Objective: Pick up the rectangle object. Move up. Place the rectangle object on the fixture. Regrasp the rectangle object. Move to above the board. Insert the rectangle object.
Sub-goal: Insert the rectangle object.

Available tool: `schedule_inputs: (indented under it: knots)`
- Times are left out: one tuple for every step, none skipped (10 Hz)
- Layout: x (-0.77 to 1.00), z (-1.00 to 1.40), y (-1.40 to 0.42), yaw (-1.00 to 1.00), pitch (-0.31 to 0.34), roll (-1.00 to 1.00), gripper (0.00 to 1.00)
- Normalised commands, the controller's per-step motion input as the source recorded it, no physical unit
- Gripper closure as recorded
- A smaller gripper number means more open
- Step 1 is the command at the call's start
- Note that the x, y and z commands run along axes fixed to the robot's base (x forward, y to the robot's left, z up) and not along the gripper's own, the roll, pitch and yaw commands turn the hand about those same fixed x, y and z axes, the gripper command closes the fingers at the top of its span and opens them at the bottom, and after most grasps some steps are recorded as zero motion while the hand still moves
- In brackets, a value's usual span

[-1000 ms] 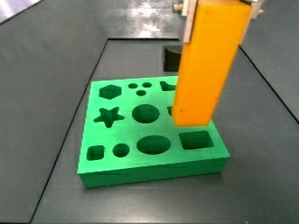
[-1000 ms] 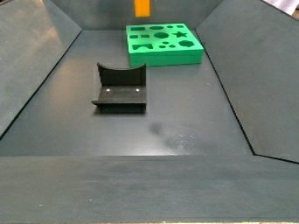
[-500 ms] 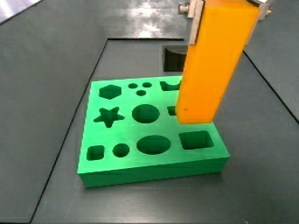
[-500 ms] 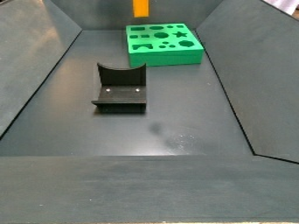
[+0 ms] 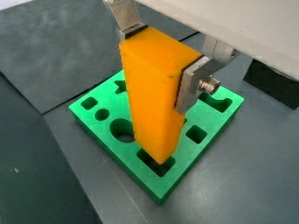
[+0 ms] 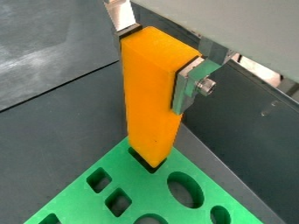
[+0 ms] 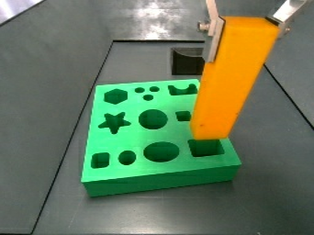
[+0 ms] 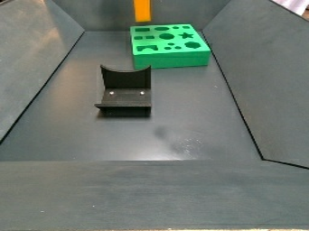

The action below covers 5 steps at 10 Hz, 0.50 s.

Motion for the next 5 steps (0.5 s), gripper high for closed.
schedule_inputs:
  knots:
    - [0.47,-0.11,-0.15,0.26,0.1,0.23,1.0]
    - [0.47,-0.13,-0.11,0.25,0.091,0.22,1.0]
    - [0.46,-0.15,-0.12,0.19,0.083,0.18,1.0]
    - [0.43,-0.19,-0.09,0.17,0.073,0.18,1.0]
    - [0.44,-0.19,-0.08,0.13,0.064,0.15,1.0]
